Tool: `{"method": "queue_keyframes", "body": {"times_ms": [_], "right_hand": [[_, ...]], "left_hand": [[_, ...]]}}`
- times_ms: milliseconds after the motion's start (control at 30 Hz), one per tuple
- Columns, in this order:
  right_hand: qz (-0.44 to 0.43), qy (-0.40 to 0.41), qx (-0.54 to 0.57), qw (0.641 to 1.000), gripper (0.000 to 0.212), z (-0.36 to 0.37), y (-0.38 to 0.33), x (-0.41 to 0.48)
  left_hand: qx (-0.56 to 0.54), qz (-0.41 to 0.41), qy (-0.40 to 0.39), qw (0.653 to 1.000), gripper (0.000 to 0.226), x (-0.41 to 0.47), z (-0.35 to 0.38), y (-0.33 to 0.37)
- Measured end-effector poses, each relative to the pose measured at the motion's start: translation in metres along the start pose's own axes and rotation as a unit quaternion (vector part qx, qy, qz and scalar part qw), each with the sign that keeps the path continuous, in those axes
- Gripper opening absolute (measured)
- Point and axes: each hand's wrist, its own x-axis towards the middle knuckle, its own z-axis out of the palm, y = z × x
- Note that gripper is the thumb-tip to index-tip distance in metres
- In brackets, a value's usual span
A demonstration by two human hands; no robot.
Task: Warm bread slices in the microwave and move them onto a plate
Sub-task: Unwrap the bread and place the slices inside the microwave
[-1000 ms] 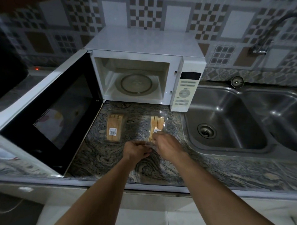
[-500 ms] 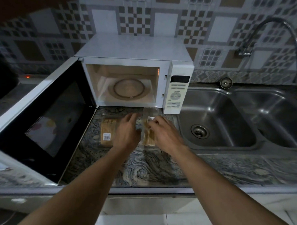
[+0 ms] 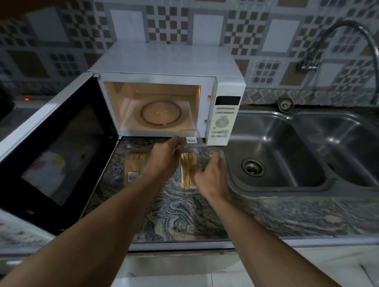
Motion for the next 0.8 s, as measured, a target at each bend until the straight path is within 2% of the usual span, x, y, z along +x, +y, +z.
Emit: {"method": "queue_keyframes", "body": {"times_ms": [67,167,367,533,667,800], "right_hand": [[0.026,-0.056,-0.03,0.998,0.067,0.01,0.0,0.001],[0.025,-0.093,-0.069,0.993,0.049,0.022,-0.003,0.004],[0.03,-0.098,-0.112,0.988,0.067,0.032,-0.012,0.018],[0.049,-0.09,-0.137,0.985,0.056,0.035,-0.016,0.026],[0.048,-0.085,-0.115,0.989,0.047,0.035,-0.016,0.027],[0.049,-0.069,-0.094,0.992,0.047,0.031,-0.017,0.026]], "left_hand": [[0.002,0.011,-0.003,1.0,0.012,0.003,-0.001,-0.002],[0.003,0.027,0.002,1.0,0.01,0.005,-0.002,-0.002],[-0.044,0.025,-0.01,0.999,0.014,0.008,0.002,-0.01],[-0.025,0.038,0.013,0.999,0.014,0.008,0.005,-0.013],[-0.017,0.033,0.013,0.999,0.01,0.009,0.006,-0.014],[-0.001,0.03,0.013,0.999,0.011,0.011,0.005,-0.012]]}}
